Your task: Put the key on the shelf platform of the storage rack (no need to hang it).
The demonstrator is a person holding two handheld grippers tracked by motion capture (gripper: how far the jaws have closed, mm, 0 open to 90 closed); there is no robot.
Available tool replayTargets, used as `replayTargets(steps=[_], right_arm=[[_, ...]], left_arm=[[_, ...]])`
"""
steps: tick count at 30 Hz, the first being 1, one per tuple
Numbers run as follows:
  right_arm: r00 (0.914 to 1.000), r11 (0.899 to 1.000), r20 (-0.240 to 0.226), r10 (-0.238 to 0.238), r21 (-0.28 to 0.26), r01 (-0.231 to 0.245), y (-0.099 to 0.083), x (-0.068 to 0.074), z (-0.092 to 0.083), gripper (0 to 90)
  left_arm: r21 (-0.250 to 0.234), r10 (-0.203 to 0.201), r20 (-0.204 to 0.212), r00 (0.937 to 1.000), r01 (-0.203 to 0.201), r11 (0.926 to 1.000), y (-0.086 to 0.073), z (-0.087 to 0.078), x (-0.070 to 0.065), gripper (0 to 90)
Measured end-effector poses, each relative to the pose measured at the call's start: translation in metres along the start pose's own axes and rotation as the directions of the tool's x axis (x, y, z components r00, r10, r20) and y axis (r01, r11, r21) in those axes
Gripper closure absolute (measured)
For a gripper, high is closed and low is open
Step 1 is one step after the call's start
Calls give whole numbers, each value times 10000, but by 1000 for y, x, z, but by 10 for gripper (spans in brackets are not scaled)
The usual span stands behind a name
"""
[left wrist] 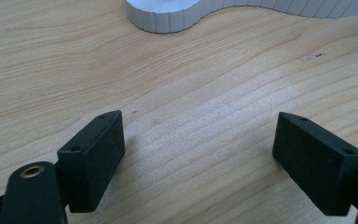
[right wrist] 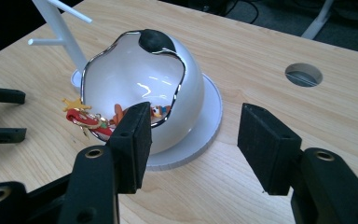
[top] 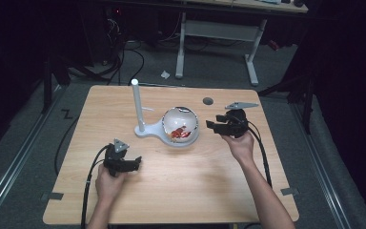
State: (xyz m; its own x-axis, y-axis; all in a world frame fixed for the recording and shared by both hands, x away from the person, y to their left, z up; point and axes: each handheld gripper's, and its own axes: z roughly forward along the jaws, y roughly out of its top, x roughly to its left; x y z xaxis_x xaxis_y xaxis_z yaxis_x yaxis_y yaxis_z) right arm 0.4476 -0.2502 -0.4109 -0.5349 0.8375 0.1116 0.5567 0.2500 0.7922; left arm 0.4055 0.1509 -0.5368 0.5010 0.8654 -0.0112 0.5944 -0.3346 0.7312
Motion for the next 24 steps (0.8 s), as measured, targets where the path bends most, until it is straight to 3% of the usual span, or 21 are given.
replayTargets(steps=[10,24], right_arm=[[9994,9996,172,285,82,-286,-11,-8,-14,446],[9983,9991,508,288,303,-303,-17,-12,-31,440]], left_arm=[[3,3,-2,10000,-3,10000,0,0,0,171],[7,4,0,10000,-4,10000,0,0,0,171]])
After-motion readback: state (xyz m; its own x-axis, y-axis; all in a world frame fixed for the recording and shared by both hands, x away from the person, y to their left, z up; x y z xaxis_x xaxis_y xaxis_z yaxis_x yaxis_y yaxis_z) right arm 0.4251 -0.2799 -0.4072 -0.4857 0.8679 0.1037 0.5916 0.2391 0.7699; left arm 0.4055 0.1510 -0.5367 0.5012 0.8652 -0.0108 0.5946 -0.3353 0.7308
